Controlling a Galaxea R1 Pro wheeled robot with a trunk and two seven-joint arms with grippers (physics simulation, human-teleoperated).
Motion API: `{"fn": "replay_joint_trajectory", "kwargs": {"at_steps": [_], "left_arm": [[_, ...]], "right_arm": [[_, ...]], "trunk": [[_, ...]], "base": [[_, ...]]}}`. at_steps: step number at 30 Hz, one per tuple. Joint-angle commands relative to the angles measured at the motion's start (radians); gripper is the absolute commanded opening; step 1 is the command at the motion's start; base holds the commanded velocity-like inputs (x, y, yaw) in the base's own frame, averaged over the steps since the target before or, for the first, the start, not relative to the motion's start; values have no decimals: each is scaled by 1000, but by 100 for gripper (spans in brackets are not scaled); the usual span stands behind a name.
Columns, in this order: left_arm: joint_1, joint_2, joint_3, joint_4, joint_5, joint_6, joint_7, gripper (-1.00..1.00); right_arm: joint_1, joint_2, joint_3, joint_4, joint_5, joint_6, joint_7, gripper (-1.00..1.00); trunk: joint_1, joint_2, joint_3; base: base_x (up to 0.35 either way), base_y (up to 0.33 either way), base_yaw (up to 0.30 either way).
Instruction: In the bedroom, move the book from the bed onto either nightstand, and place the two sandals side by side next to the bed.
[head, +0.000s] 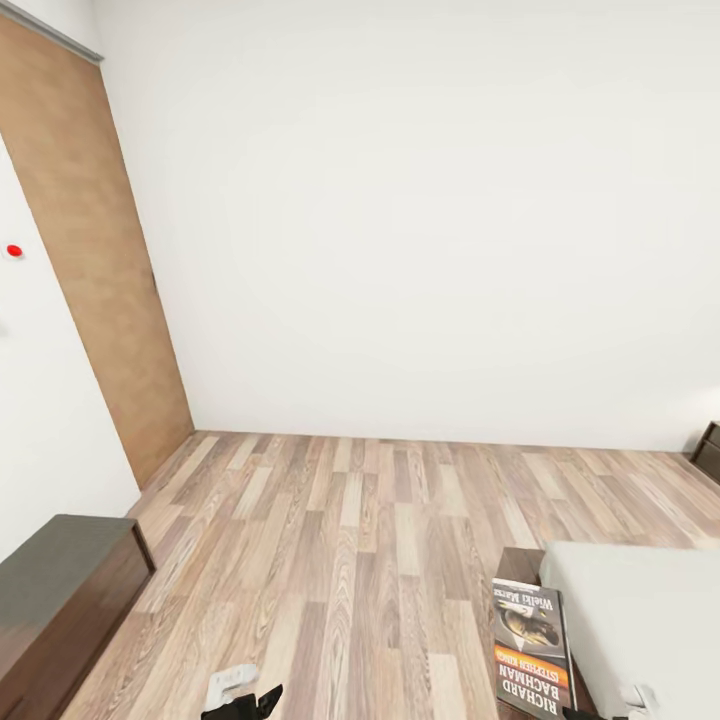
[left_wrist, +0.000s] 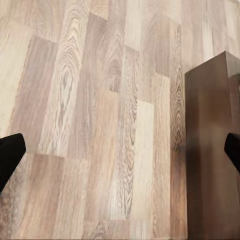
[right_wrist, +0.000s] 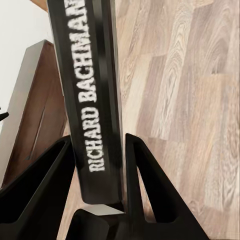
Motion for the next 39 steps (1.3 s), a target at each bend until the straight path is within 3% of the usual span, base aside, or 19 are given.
{"fn": "replay_joint_trajectory", "kwargs": {"at_steps": [1, 4, 9, 12, 19, 27, 39], "left_arm": [[-1, 1, -6, 1, 0, -2, 0, 100], [-1, 3, -56, 2, -72, -1, 67, 100], [10, 3, -78, 4, -158, 1, 174, 100], [45, 3, -80, 3, -184, -1, 195, 100], [68, 0, -83, 3, -298, -2, 210, 100], [69, -1, -83, 4, -315, -2, 255, 100], [69, -1, -83, 3, -315, -3, 260, 100]], "right_arm": [[-1, 0, 2, 0, -12, 8, -3, -100], [-1, 0, 3, 0, -12, 8, -18, -100], [-1, 0, 2, 0, -12, 8, -21, -100], [-1, 0, 2, 0, -12, 8, -22, -100], [-1, 0, 2, 0, -14, 8, -23, -100], [-1, -1, 2, 0, -15, 8, -23, -100], [-1, 0, 2, 0, -15, 8, -23, -100]], "trunk": [[1, -1, -1], [1, -1, -1], [1, -1, -1], [1, -1, -1], [1, -1, -1], [1, -1, -1], [1, -1, -1]], "base": [[332, 0, 0], [332, 0, 0], [332, 0, 0], [332, 0, 0], [322, 0, 0], [297, 0, 0], [329, 0, 0]]}}
